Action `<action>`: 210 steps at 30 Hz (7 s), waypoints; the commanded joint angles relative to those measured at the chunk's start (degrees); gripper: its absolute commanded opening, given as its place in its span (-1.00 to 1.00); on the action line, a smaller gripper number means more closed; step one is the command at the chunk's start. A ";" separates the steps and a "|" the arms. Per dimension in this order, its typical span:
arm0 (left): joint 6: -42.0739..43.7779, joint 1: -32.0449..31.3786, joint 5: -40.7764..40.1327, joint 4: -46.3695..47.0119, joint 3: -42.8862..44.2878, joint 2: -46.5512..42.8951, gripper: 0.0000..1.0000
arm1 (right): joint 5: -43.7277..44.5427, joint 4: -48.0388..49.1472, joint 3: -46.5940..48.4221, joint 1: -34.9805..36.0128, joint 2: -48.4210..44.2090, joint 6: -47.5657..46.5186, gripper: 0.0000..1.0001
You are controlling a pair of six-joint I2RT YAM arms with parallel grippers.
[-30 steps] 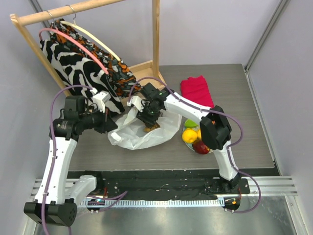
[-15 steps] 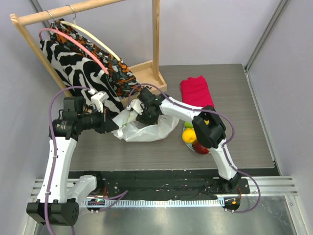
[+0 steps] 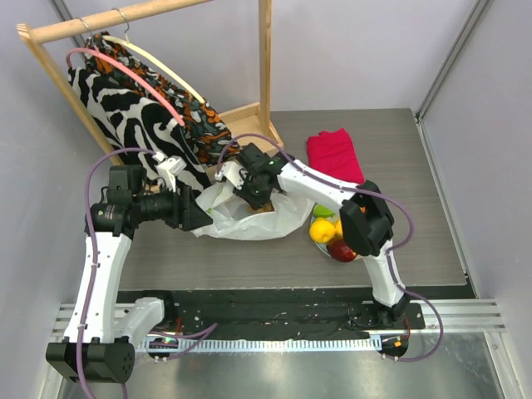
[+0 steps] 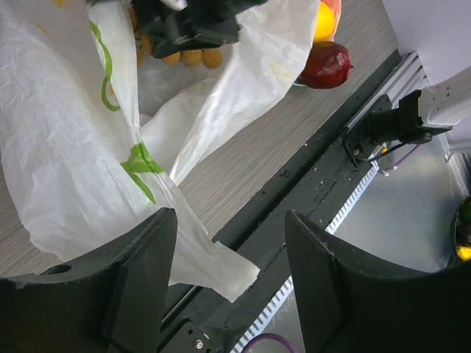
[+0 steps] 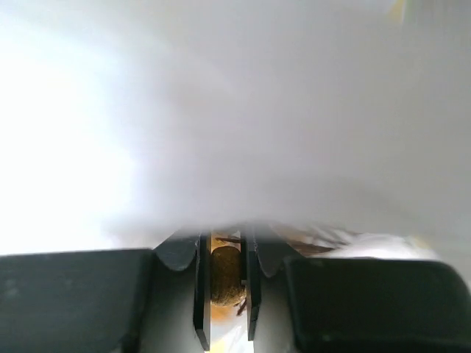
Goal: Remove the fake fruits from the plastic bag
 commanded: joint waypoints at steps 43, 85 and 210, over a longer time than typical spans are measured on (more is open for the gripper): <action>-6.83 0.47 -9.90 12.61 4.50 7.90 0.20 | -39.23 27.88 15.52 -10.21 -30.03 52.38 -0.98; -8.07 6.80 -5.84 10.85 4.40 4.56 0.28 | -75.19 61.61 -33.86 -1.32 -18.24 81.12 -0.98; -24.09 1.95 -2.22 12.45 -8.78 7.21 -1.00 | -53.69 10.73 -20.74 -57.84 -32.68 35.51 -0.97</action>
